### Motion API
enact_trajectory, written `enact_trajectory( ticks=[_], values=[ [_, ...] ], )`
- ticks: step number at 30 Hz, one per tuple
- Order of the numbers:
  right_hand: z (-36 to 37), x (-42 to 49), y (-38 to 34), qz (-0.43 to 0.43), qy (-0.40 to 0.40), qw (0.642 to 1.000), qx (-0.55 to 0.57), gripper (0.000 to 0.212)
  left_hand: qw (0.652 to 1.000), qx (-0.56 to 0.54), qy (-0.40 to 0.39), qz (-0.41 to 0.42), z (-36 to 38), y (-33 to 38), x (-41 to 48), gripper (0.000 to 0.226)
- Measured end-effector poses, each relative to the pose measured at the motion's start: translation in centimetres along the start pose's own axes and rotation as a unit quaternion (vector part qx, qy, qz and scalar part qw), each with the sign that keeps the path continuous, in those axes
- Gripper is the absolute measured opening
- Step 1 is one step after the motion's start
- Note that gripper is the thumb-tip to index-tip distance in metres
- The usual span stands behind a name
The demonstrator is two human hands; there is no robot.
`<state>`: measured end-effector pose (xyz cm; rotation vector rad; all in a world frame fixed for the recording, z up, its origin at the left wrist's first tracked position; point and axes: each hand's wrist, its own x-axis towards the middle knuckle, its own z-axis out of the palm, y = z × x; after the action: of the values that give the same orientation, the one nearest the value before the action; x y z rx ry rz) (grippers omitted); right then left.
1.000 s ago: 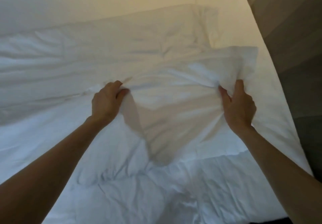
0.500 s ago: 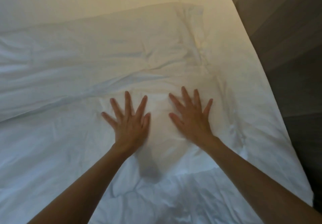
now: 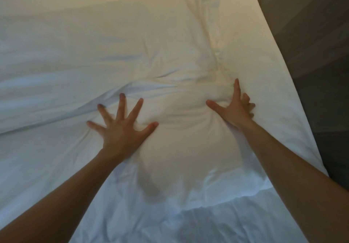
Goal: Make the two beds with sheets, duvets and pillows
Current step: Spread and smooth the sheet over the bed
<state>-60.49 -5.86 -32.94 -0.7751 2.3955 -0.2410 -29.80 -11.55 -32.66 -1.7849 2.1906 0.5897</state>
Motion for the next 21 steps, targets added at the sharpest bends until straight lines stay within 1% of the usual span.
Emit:
enact_trajectory(
  ticks=[4,6,9,10,12,14,15,16,18,19,21],
  values=[
    [0.3,1.2,-0.5,-0.037,0.055,0.997,0.029,0.132,1.0,0.009,0.014,-0.004,1.0,-0.1,0.5,0.087],
    [0.3,1.6,-0.3,-0.045,0.058,0.996,0.058,0.131,1.0,0.007,0.017,-0.004,1.3,-0.1,0.7,0.087],
    [0.0,2.1,-0.7,-0.048,0.041,0.992,0.107,0.126,1.0,0.005,0.008,-0.002,1.1,-0.4,0.8,0.087],
    [0.1,2.1,-0.9,-0.041,0.034,0.992,0.117,0.125,1.0,0.002,-0.001,-0.001,0.9,-0.4,0.8,0.087],
    [0.1,2.0,-1.6,-0.002,0.027,0.992,0.124,0.121,0.999,-0.01,-0.031,0.003,0.2,-0.6,1.0,0.088],
    [-0.2,1.7,-2.1,0.044,0.007,0.99,0.13,0.109,0.997,-0.027,-0.069,0.009,-0.8,-0.8,1.1,0.087],
    [-0.6,1.4,-2.5,0.064,-0.011,0.989,0.129,0.107,0.995,-0.034,-0.088,0.014,-1.4,-1.1,1.2,0.085],
    [-0.9,1.2,-2.8,0.081,-0.03,0.989,0.117,0.112,0.994,-0.039,-0.104,0.022,-1.9,-1.5,1.2,0.083],
    [-1.4,0.8,-3.4,0.108,-0.066,0.991,0.05,0.128,0.99,-0.046,-0.125,0.045,-2.7,-2.3,0.9,0.079],
    [-1.3,0.4,-3.7,0.106,-0.065,0.992,0.026,0.126,0.989,-0.046,-0.128,0.059,-3.0,-2.8,0.6,0.078],
    [-0.6,-0.8,-4.1,0.059,-0.021,0.997,0.036,0.101,0.988,-0.041,-0.125,0.076,-3.0,-3.3,0.0,0.078]
  ],
)
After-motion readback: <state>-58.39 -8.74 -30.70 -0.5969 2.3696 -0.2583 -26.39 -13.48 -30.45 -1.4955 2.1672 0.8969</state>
